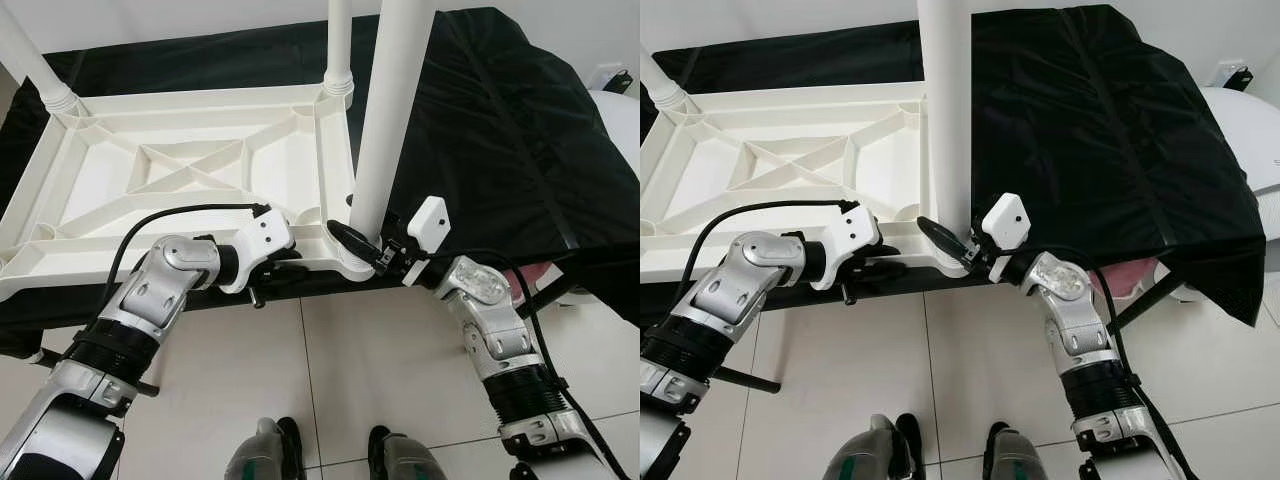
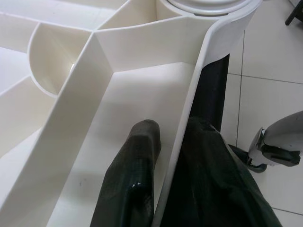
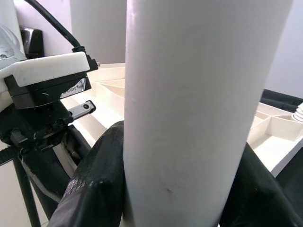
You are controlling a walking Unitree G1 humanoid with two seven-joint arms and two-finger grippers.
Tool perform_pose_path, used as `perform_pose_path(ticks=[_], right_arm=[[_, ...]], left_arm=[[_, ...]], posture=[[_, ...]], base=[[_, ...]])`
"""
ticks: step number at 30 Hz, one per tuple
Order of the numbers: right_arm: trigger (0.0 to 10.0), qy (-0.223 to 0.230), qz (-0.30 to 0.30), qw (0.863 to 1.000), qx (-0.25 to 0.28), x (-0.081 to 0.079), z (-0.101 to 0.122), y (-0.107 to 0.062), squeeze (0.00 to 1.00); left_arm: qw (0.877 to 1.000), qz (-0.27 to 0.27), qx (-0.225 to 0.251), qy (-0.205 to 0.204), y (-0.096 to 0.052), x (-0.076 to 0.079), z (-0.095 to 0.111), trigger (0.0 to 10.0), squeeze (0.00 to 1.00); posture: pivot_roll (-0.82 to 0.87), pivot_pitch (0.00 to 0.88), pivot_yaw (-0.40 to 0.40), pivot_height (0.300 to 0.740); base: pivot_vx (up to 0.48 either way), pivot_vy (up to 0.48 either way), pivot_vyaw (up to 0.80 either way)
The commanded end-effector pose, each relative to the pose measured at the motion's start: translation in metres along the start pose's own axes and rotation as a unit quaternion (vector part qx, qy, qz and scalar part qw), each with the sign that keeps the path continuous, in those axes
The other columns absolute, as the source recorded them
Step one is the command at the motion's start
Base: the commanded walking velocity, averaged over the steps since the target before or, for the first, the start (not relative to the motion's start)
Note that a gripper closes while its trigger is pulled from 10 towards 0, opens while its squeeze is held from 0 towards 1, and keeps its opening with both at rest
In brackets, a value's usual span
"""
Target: Building children table
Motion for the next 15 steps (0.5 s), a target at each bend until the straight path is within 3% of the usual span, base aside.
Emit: perform_pose_path(ticks=[1, 15], right_arm=[[10.0, 0.03, -0.007, 0.995, -0.09, -0.0119, -0.04, -0.0167, 0.0], [10.0, 0.023, -0.053, 0.994, -0.093, -0.0113, -0.0384, -0.0161, 0.0]], left_arm=[[0.999, -0.022, 0.024, 0.025, -0.0013, 0.0025, 0.0184, 10.0, 0.0], [0.999, -0.02, 0.025, 0.023, -0.0018, 0.0021, 0.0181, 10.0, 0.0]], posture=[[-0.13, 0.187, 0.074, 0.74], [-0.13, 0.196, 0.072, 0.74]], base=[[0.0, 0.0, 0.0], [0.0, 0.0, 0.0]])
Point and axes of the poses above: a point about 5 cm out from each wrist's last joint towards the gripper, its own y axis pointing out of the wrist towards the gripper, its own z axis along the axis of the wrist's last joint, x = y × z, the point moved 4 cm from there along y, pointing out of the wrist towards the gripper, and after that the axes turned 13 degrees about -y, right-handed, at the moved point
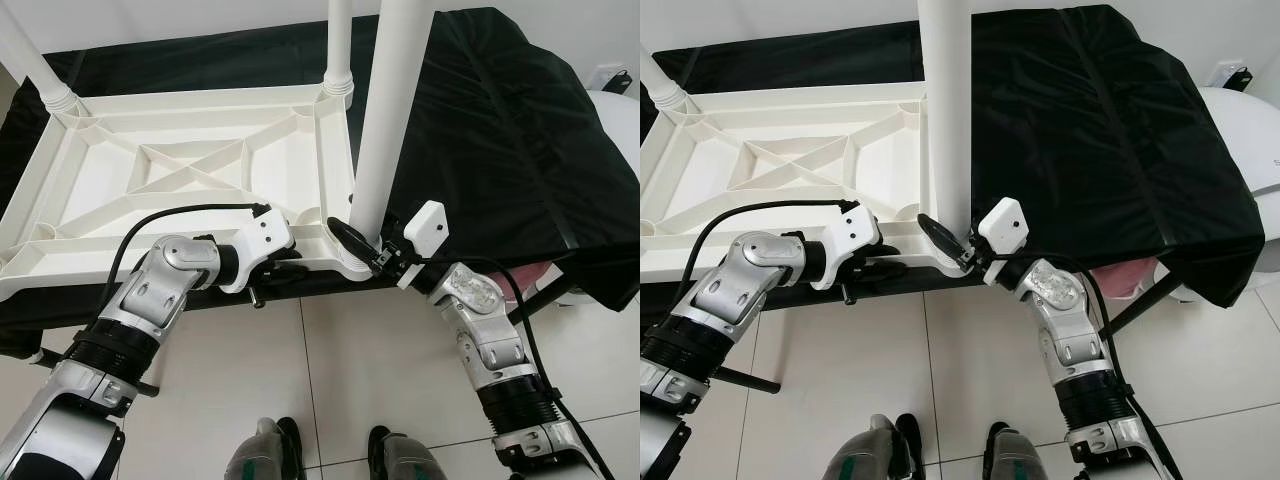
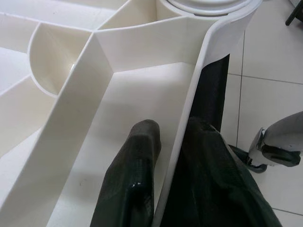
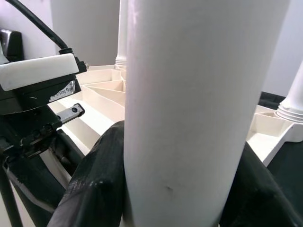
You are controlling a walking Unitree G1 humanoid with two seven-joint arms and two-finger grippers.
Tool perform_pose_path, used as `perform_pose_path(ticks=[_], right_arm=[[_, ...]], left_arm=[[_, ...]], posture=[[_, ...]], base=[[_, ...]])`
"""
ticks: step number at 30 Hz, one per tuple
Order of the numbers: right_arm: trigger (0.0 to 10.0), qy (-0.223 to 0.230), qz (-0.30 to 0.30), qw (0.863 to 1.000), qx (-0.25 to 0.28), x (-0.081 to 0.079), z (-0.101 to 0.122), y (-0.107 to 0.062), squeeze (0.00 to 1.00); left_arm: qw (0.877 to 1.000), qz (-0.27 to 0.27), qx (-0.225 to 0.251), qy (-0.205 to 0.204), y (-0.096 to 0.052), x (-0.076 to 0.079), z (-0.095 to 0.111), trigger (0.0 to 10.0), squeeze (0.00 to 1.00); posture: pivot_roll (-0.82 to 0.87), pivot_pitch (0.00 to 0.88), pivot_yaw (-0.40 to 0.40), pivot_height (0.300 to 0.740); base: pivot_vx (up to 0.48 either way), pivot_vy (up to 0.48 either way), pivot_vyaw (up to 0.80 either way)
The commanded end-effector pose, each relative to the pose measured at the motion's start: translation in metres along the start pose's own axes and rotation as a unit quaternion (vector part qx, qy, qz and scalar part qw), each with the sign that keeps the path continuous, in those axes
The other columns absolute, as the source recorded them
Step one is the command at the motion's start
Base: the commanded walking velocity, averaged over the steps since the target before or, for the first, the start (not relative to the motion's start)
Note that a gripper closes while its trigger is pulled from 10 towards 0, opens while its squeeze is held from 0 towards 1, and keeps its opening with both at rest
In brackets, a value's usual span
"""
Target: Building children table
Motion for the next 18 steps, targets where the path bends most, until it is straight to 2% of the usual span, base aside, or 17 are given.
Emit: perform_pose_path(ticks=[1, 18], right_arm=[[10.0, 0.022, -0.012, 0.995, -0.092, -0.0075, -0.0392, -0.0164, 0.0], [10.0, 0.023, -0.059, 0.994, -0.09, -0.0118, -0.0352, -0.012, 0.0]], left_arm=[[0.999, -0.021, 0.024, 0.023, -0.0018, 0.0023, 0.0181, 10.0, 0.0], [0.999, -0.019, 0.025, 0.021, -0.0032, 0.0012, 0.0186, 10.0, 0.0]], posture=[[-0.13, 0.196, 0.072, 0.74], [-0.12, 0.2, 0.072, 0.74]], base=[[0.0, 0.0, 0.0], [0.0, 0.0, 0.0]])
Point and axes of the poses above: a point about 5 cm out from each wrist's last joint towards the gripper, its own y axis pointing out of the wrist towards the gripper, its own z axis along the axis of the wrist's last joint, x = y × z, the point moved 4 cm from there along y, pointing out of the wrist towards the gripper, and after that the axes turned 13 degrees about -y, right-handed, at the moved point
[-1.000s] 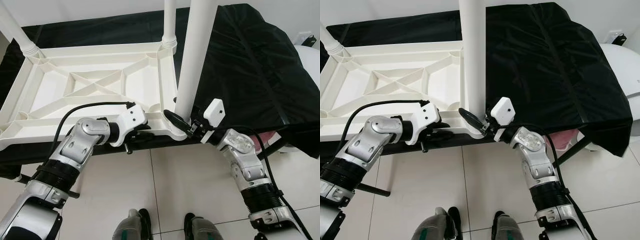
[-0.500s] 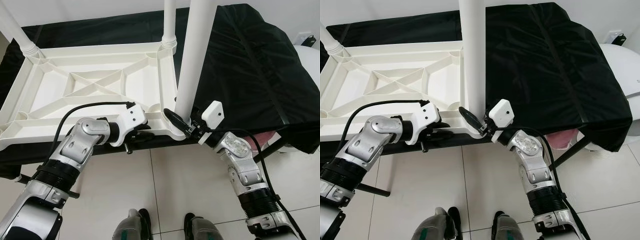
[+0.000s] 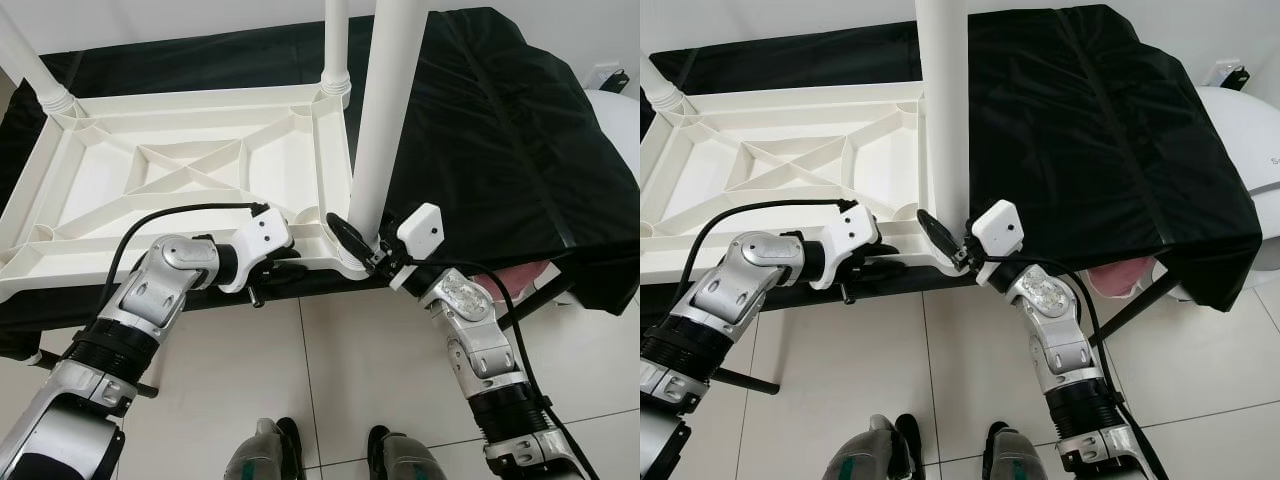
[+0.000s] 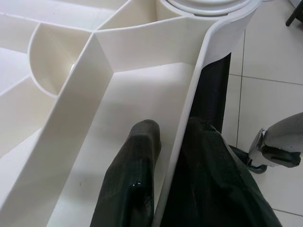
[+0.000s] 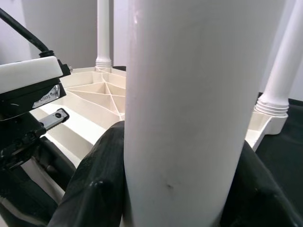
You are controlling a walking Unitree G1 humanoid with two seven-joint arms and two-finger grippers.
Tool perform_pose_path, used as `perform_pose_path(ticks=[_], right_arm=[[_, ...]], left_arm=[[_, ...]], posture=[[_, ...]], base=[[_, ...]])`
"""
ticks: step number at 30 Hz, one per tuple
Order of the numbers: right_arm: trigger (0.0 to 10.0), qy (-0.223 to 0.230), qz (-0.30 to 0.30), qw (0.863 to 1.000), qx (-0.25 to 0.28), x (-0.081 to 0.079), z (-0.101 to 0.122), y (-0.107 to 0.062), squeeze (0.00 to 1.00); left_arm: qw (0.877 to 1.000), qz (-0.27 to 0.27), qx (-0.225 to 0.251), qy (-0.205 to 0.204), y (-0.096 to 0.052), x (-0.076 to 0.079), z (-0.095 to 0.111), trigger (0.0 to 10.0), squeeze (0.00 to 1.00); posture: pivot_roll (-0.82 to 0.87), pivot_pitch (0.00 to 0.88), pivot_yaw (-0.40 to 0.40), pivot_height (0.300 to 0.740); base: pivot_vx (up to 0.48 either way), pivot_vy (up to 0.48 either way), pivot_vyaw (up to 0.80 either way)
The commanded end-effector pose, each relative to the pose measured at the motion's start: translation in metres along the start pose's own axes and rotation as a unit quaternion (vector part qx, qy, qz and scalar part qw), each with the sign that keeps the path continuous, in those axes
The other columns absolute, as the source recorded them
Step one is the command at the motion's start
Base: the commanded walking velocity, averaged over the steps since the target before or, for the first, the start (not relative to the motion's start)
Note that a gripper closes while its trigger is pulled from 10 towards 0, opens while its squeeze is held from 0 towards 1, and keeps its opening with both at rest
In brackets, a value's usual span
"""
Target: Building children table
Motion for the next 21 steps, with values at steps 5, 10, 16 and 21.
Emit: perform_pose_path(ticks=[5, 10, 16, 21], right_arm=[[10.0, 0.019, -0.021, 0.996, -0.083, -0.007, -0.034, -0.014, 0.0], [10.0, 0.017, -0.026, 0.996, -0.083, -0.008, -0.033, -0.013, 0.0], [10.0, 0.01, -0.04, 0.996, -0.078, -0.008, -0.028, -0.011, 0.0], [10.0, 0.006, -0.055, 0.995, -0.077, -0.007, -0.026, -0.009, 0.0]], left_arm=[[0.999, -0.021, 0.026, 0.024, -0.002, 0.003, 0.02, 10.0, 0.0], [0.999, -0.021, 0.026, 0.024, -0.002, 0.003, 0.02, 10.0, 0.0], [0.999, -0.02, 0.027, 0.025, -0.002, 0.001, 0.021, 10.0, 0.0], [0.999, -0.02, 0.027, 0.026, -0.002, 0.0, 0.021, 10.0, 0.0]], posture=[[-0.12, 0.203, 0.072, 0.74], [-0.12, 0.203, 0.072, 0.74], [-0.13, 0.204, 0.074, 0.74], [-0.13, 0.205, 0.075, 0.74]], base=[[0.0, 0.0, 0.0], [0.0, 0.0, 0.0], [0.0, 0.0, 0.0], [0.0, 0.0, 0.0]])
Point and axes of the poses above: a point about 5 cm out from each wrist's last joint towards the gripper, its own y axis pointing out of the wrist towards the gripper, its own z axis along the axis of the wrist's last joint, x = y × z, the point moved 4 cm from there along y, pointing out of the wrist towards the gripper, and after that the axes turned 13 degrees about -y, right-handed, at the moved point
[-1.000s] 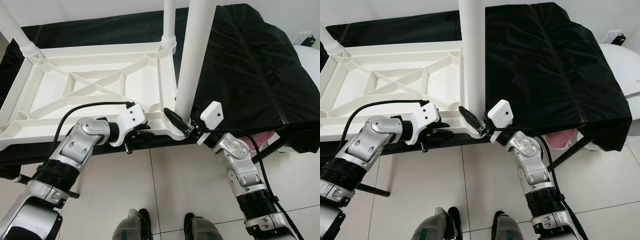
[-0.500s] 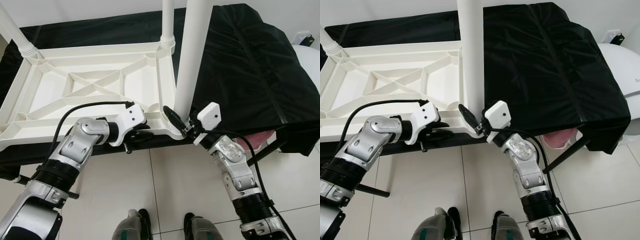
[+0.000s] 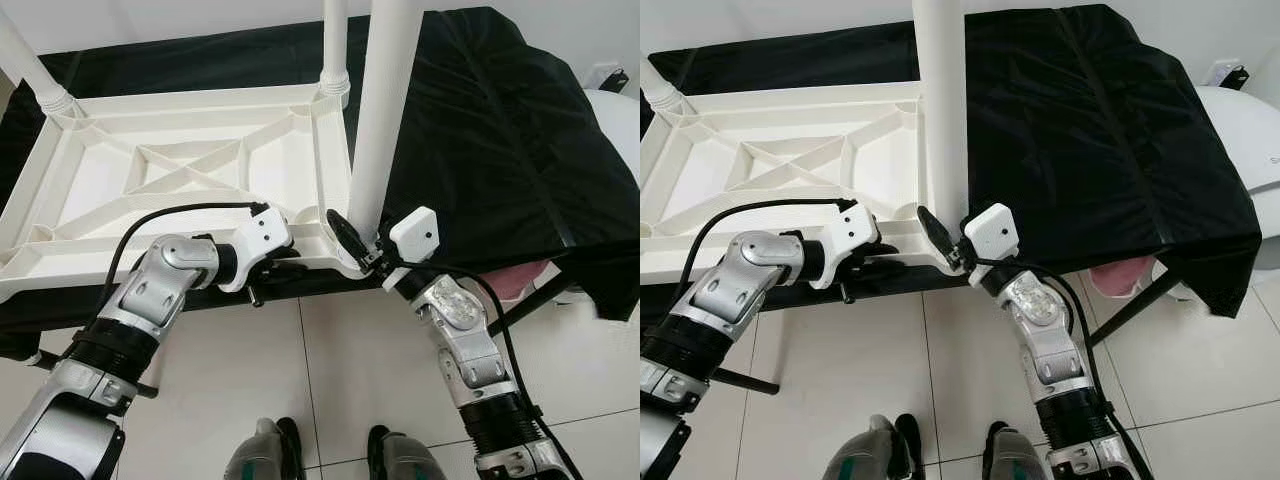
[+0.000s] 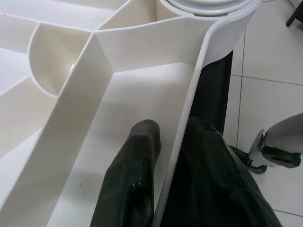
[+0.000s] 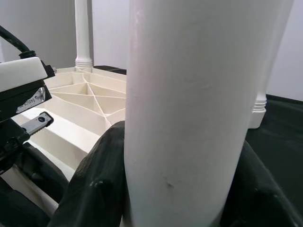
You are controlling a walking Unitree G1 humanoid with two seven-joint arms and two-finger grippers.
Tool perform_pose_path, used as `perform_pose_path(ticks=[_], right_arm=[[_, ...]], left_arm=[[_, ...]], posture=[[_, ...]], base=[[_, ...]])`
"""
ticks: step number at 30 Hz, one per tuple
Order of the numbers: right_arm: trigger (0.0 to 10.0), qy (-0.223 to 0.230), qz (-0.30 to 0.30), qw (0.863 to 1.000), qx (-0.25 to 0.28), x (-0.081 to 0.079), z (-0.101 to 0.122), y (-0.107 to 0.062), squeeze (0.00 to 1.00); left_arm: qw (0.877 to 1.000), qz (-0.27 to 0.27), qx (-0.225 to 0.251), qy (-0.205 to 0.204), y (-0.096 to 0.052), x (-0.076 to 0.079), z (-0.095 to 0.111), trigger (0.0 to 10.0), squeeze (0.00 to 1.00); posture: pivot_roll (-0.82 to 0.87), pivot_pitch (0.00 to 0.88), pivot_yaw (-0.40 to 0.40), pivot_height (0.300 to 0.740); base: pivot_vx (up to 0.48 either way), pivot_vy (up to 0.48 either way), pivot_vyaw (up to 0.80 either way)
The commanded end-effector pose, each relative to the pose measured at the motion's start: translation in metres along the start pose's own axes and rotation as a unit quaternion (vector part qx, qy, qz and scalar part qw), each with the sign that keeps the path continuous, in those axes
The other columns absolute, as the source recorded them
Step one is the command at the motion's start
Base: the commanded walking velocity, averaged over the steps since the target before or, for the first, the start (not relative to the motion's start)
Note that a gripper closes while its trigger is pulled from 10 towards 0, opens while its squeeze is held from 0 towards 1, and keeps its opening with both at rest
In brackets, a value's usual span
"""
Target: Building children table
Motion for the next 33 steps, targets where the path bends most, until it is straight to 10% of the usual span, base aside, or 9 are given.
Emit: perform_pose_path(ticks=[1, 33], right_arm=[[10.0, 0.01, -0.006, 0.997, -0.074, -0.005, -0.03, -0.011, 0.0], [10.0, -0.006, -0.082, 0.994, -0.078, -0.008, -0.021, -0.006, 0.0]], left_arm=[[0.999, -0.021, 0.026, 0.027, -0.002, 0.002, 0.021, 10.0, 0.0], [0.999, -0.003, 0.035, 0.025, -0.005, -0.008, 0.027, 10.0, 0.0]], posture=[[-0.13, 0.206, 0.075, 0.74], [-0.12, 0.202, 0.073, 0.74]], base=[[0.0, 0.0, 0.0], [0.0, 0.0, 0.0]])
Point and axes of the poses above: a point about 5 cm out from each wrist's last joint towards the gripper, its own y axis pointing out of the wrist towards the gripper, its own z axis along the axis of the wrist's last joint, x = y × z, the point moved 4 cm from there along y, pointing out of the wrist towards the gripper, and after that the axes turned 13 degrees about -y, right-handed, at the moved point
